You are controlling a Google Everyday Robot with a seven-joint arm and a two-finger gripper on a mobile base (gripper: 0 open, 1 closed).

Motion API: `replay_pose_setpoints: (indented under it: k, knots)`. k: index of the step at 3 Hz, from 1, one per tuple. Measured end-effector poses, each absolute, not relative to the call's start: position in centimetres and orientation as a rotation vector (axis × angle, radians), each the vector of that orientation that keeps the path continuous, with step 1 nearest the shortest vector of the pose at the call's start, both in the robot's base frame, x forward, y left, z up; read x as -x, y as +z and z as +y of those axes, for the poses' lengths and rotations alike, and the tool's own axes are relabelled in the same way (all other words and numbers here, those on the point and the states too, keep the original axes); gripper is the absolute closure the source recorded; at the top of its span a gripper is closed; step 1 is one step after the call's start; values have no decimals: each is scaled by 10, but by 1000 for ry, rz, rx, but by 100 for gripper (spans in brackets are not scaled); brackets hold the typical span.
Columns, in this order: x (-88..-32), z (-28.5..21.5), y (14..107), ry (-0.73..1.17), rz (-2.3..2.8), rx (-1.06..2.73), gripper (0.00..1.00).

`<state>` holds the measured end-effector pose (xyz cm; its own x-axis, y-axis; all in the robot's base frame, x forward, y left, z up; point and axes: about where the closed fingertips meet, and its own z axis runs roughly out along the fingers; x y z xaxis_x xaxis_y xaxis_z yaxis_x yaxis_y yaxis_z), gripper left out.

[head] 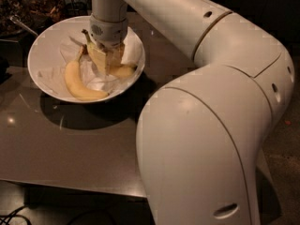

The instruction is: Pick banana from white bowl

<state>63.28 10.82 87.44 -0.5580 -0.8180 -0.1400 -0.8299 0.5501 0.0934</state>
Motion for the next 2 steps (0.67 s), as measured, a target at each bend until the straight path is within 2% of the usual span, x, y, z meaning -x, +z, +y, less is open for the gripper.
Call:
replay_pose_setpoints:
  k: [2]
  knots:
    - [-630, 110, 888, 244, 2631, 1465, 100]
